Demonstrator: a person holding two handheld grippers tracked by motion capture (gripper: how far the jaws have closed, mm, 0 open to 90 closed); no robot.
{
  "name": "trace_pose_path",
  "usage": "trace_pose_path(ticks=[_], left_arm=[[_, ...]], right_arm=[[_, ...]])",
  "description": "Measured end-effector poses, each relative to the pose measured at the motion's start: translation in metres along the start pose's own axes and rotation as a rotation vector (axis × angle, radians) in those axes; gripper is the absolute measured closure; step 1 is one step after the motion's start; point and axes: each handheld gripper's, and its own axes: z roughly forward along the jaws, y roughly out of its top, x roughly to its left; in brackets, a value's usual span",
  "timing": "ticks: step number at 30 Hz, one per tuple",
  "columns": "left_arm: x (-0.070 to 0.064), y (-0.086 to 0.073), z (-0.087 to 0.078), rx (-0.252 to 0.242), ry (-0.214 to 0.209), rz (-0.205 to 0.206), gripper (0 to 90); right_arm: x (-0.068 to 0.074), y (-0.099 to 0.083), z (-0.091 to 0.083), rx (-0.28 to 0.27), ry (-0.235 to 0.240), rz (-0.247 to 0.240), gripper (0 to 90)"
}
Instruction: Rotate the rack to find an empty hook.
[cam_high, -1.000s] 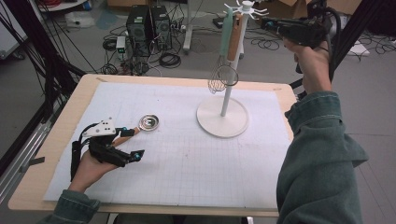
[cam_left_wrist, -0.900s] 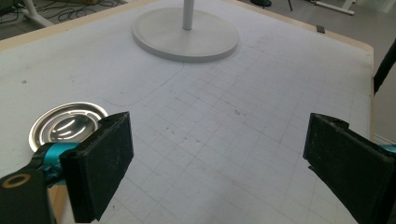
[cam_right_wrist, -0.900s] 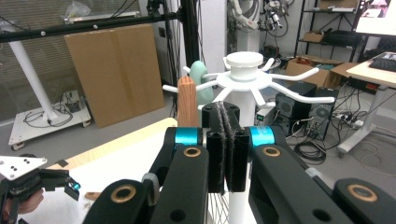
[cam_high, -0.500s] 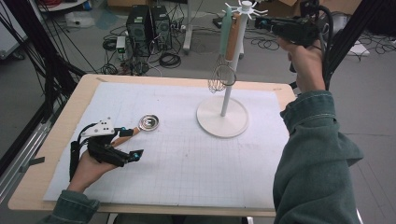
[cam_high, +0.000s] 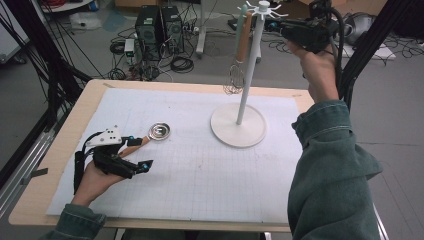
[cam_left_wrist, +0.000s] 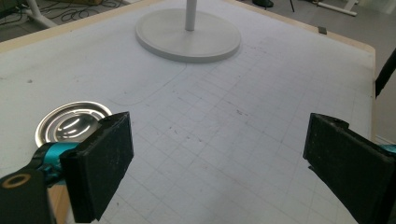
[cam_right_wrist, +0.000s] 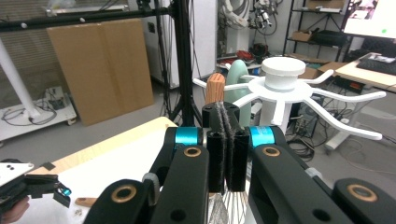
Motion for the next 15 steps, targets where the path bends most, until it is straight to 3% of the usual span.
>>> trace_pose_path(ticks=[15], left_arm=[[0.000,0.001,-0.001,-0.002,-0.001,0.004,9.0]], right_arm=[[0.012,-0.003,0.009,0.005,-0.024,-0.026,89.5]])
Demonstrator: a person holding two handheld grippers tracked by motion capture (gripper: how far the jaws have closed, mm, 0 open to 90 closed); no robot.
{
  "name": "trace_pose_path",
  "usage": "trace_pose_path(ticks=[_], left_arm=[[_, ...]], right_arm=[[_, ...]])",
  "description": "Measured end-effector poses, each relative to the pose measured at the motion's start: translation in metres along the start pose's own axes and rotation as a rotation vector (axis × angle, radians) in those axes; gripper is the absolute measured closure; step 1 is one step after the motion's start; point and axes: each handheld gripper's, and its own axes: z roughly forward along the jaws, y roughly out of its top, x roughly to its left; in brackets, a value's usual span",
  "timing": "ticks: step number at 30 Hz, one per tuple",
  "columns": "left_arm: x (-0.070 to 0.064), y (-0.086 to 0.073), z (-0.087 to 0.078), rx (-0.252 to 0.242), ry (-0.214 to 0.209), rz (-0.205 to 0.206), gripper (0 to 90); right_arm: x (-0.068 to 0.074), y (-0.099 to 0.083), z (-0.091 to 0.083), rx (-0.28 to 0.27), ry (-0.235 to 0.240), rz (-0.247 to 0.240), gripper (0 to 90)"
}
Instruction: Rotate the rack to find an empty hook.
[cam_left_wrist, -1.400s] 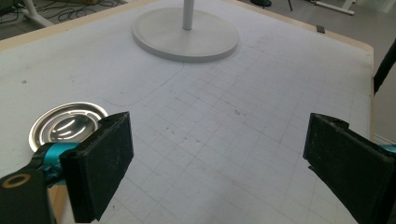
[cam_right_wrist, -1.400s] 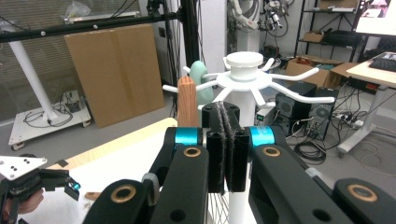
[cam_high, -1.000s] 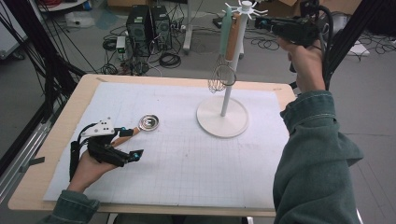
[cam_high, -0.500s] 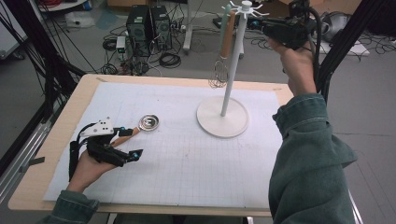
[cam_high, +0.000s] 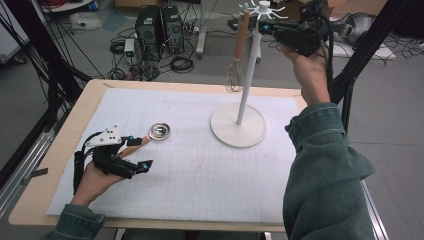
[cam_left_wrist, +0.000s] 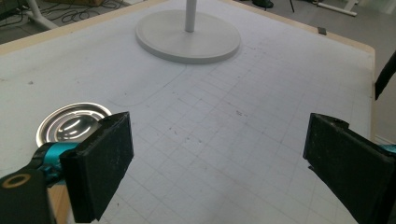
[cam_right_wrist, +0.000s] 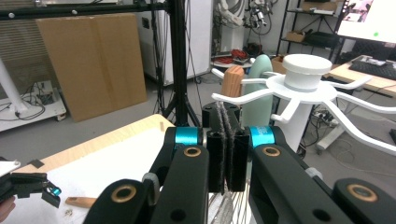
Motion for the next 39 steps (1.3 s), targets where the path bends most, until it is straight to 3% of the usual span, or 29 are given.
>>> trace_pose_path(ticks=[4,8,14,20,24,32,35,39], left_arm=[[0.000,0.000,-0.001,-0.006,-0.002,0.002,9.0],[0.001,-0.001,0.000,-0.006,-0.004,-0.004,9.0],[0.003,-0.003,0.001,-0.004,-0.003,-0.012,9.0],[0.005,-0.003,0.000,-0.006,-0.006,-0.012,9.0],[0.006,-0.004,0.000,0.000,-0.001,-0.014,9.0],[0.008,-0.005,-0.003,0.004,0.020,-0.004,11.2],[0.008,-0.005,-0.003,0.007,0.030,-0.001,14.7],[0.009,-0.005,-0.004,0.009,0.035,0.002,15.0]], right_arm=[[0.001,-0.003,-0.003,0.000,0.012,-0.003,88.8],[0.002,-0.010,-0.009,-0.005,0.035,0.007,82.5],[0.004,-0.025,-0.017,-0.010,0.079,0.010,68.6],[0.007,-0.042,-0.016,-0.011,0.109,0.055,50.6],[0.010,-0.057,-0.015,0.005,0.123,0.067,43.5],[0.018,-0.086,-0.019,0.010,0.136,0.081,37.4],[0.020,-0.100,-0.019,0.045,0.134,0.081,36.2],[0.020,-0.119,-0.019,0.049,0.155,0.103,35.3]])
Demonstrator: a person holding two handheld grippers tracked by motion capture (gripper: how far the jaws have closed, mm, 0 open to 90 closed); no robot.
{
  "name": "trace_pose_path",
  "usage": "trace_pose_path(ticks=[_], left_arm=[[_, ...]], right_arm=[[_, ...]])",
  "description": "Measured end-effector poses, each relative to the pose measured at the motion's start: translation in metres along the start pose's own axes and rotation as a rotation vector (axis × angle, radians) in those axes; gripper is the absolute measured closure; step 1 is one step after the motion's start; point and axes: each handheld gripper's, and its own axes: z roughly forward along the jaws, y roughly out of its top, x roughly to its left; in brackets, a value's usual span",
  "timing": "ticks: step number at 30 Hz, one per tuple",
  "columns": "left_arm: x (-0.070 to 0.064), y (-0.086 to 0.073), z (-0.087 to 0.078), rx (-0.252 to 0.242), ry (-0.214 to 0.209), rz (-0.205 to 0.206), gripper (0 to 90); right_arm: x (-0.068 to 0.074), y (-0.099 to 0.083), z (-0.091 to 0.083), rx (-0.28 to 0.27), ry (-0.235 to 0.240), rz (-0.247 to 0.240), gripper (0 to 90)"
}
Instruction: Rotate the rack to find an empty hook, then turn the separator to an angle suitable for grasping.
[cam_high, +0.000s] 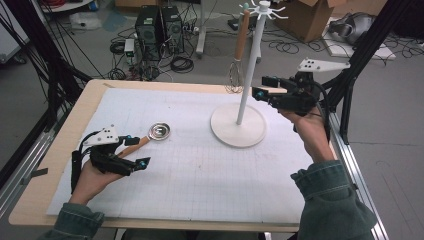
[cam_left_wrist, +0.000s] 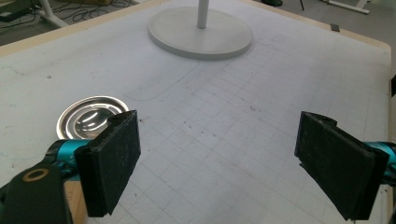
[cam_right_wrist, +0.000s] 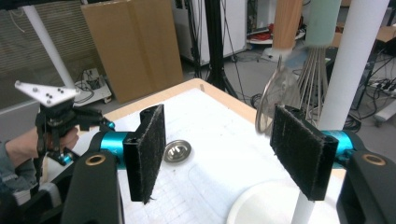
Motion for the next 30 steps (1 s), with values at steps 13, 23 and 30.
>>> trace_pose_path(ticks=[13,23,30], left_arm=[[0.001,-0.002,-0.003,0.013,-0.001,0.000,19.6],[0.003,-0.003,-0.002,0.019,0.015,0.001,22.9],[0.011,-0.004,-0.005,0.035,0.046,-0.010,25.5]], right_arm=[[0.004,-0.041,0.006,0.054,0.013,0.008,29.4],[0.010,-0.067,0.002,0.053,0.018,0.012,26.7],[0.015,-0.081,-0.005,0.044,0.006,0.004,26.6]])
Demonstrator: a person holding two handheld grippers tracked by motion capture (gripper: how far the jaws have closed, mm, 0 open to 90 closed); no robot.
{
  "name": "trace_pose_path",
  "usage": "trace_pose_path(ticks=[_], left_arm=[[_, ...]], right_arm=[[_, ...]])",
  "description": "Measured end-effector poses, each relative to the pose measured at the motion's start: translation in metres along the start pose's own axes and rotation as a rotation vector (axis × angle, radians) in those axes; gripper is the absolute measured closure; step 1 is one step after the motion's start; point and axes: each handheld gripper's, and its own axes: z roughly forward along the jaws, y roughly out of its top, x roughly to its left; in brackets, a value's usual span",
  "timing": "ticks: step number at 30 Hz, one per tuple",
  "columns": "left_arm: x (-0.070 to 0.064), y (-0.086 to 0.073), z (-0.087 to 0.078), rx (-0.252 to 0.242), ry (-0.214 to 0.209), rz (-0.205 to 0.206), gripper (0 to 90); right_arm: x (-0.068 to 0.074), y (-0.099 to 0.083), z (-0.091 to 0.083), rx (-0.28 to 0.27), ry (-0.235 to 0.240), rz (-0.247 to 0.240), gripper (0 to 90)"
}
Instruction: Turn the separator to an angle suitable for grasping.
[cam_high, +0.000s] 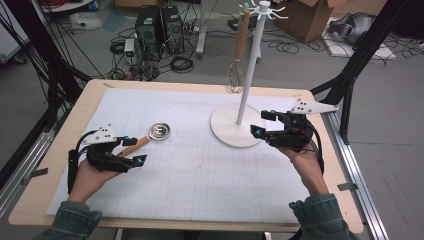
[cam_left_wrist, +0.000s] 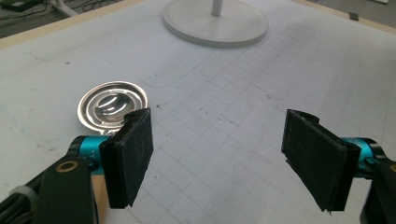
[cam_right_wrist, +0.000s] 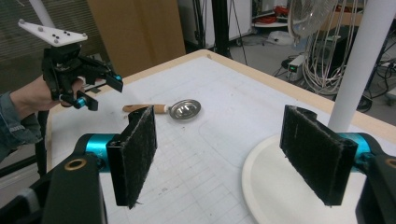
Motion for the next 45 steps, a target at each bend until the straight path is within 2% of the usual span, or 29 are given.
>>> trace_pose_path(ticks=[3,8,12,14,15,20,24,26,27,30,34,37,42,45], left_arm=[[0.004,0.000,-0.002,0.006,0.026,-0.003,26.9],[0.010,-0.001,0.001,0.019,0.038,-0.011,29.7],[0.016,0.000,0.003,0.029,0.065,0.011,34.2],[0.021,-0.001,0.005,0.062,0.099,0.030,37.1],[0.023,-0.002,0.006,0.072,0.108,0.027,38.2],[0.035,-0.004,0.011,0.099,0.128,0.013,41.6],[0.041,-0.005,0.017,0.119,0.147,0.024,44.3],[0.045,-0.006,0.021,0.138,0.155,0.017,44.9],[0.047,-0.007,0.025,0.146,0.149,0.006,45.5],[0.052,-0.009,0.030,0.161,0.142,0.004,47.5],[0.055,-0.011,0.036,0.186,0.146,-0.004,49.8],[0.057,-0.013,0.040,0.187,0.149,-0.020,50.4],[0.059,-0.015,0.046,0.194,0.146,-0.010,52.0],[0.062,-0.017,0.048,0.202,0.142,-0.026,52.9]], right_arm=[[0.001,-0.007,-0.002,0.007,-0.006,-0.005,26.5],[0.001,-0.017,-0.003,0.017,-0.014,-0.003,26.3],[0.001,-0.023,-0.005,0.023,-0.016,-0.008,26.3],[0.002,-0.025,-0.006,0.027,-0.015,-0.007,26.3],[0.002,-0.027,-0.006,0.026,-0.014,-0.005,26.3],[0.001,-0.032,-0.008,0.025,-0.017,-0.002,26.3],[0.001,-0.036,-0.009,0.031,-0.018,0.002,26.3],[0.001,-0.037,-0.010,0.029,-0.013,0.004,26.3],[0.001,-0.037,-0.010,0.026,-0.012,0.002,26.3],[0.002,-0.038,-0.012,0.028,-0.012,0.002,26.3],[0.001,-0.040,-0.013,0.026,-0.009,0.003,26.3],[0.000,-0.041,-0.014,0.020,-0.006,0.008,26.3],[0.000,-0.043,-0.014,0.027,-0.006,-0.002,26.3],[0.001,-0.043,-0.014,0.030,-0.007,-0.001,26.2]])
